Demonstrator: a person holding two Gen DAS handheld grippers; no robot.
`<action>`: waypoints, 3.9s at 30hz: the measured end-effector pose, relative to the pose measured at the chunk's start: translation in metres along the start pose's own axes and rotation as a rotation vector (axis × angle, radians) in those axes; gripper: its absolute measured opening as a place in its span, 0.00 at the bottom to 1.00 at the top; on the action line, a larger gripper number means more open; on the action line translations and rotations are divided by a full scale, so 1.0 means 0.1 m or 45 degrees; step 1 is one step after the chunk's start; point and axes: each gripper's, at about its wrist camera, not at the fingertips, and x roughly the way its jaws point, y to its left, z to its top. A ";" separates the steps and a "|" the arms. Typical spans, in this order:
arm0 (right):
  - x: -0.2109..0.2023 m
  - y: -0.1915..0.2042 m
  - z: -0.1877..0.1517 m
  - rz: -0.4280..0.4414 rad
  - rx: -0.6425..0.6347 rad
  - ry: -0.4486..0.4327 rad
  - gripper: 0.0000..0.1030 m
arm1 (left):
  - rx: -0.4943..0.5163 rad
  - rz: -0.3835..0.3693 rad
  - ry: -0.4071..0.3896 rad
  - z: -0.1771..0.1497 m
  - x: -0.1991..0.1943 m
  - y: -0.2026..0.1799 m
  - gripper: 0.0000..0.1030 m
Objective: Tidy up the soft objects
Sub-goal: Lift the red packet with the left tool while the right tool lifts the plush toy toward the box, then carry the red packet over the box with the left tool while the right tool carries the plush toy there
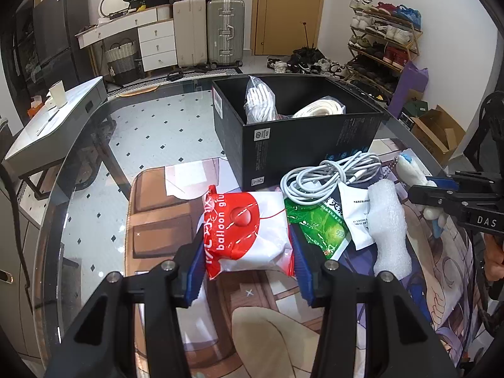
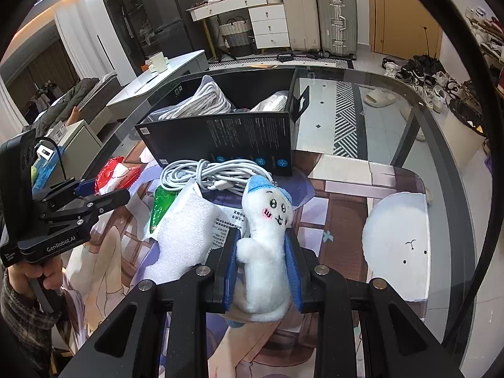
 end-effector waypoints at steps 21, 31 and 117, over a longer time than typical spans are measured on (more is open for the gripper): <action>-0.12 0.03 0.22 0.011 -0.023 -0.077 0.27 | 0.032 -0.007 -0.081 0.22 -0.19 -0.12 0.46; -0.19 0.09 0.35 0.018 -0.053 -0.112 0.27 | 0.057 -0.001 -0.114 0.33 -0.25 -0.14 0.46; 0.39 0.03 1.61 0.057 -0.109 -0.134 0.26 | 0.130 -0.074 -0.134 1.26 0.41 -0.15 0.46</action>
